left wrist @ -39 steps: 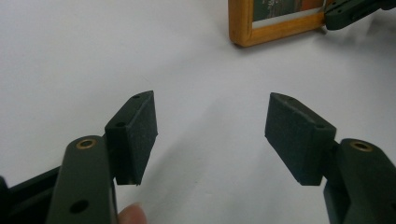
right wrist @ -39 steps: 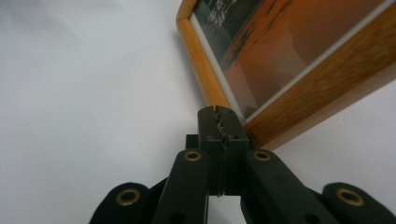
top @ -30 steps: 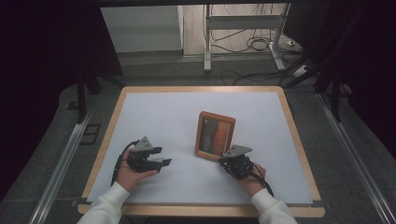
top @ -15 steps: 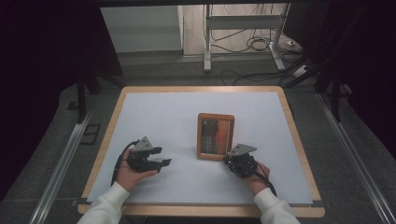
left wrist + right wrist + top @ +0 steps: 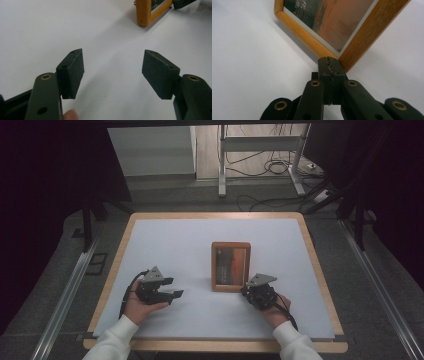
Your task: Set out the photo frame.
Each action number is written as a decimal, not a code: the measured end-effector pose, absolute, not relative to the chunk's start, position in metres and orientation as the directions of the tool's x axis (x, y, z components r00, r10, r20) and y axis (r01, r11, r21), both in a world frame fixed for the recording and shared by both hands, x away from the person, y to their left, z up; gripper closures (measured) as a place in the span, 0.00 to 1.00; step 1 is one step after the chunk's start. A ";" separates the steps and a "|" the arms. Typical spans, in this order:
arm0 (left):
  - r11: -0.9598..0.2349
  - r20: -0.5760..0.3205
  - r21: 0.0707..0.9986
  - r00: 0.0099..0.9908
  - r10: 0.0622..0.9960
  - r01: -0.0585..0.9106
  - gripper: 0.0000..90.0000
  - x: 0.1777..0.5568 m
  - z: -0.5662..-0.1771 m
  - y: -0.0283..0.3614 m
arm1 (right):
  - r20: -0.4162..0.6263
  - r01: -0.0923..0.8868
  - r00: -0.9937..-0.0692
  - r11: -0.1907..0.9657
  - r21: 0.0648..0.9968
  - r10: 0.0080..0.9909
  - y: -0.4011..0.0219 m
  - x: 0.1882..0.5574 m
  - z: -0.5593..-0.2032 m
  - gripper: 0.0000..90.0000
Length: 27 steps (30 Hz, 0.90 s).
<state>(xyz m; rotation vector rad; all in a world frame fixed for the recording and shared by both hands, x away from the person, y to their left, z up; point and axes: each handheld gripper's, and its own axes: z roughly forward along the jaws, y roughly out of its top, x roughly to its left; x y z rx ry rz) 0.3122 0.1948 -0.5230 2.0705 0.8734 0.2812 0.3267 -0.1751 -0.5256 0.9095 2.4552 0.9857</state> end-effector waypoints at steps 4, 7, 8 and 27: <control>-0.394 -0.109 0.784 0.730 0.674 0.480 0.37 0.311 -0.522 0.195 | -0.067 0.421 -0.746 0.547 0.724 0.663 -0.175 0.322 -0.523 1.00; -0.394 -0.108 0.784 0.731 0.674 0.480 0.37 0.311 -0.522 0.195 | -0.064 0.410 -0.747 0.534 0.739 0.662 -0.178 0.317 -0.519 1.00; -0.394 -0.108 0.784 0.731 0.674 0.480 0.37 0.311 -0.522 0.195 | -0.060 0.408 -0.747 0.527 0.746 0.662 -0.180 0.316 -0.517 1.00; -0.391 -0.106 0.785 0.725 0.680 0.481 0.36 0.302 -0.522 0.194 | 0.000 0.461 -0.603 0.349 0.816 0.798 -0.278 0.288 -0.510 0.38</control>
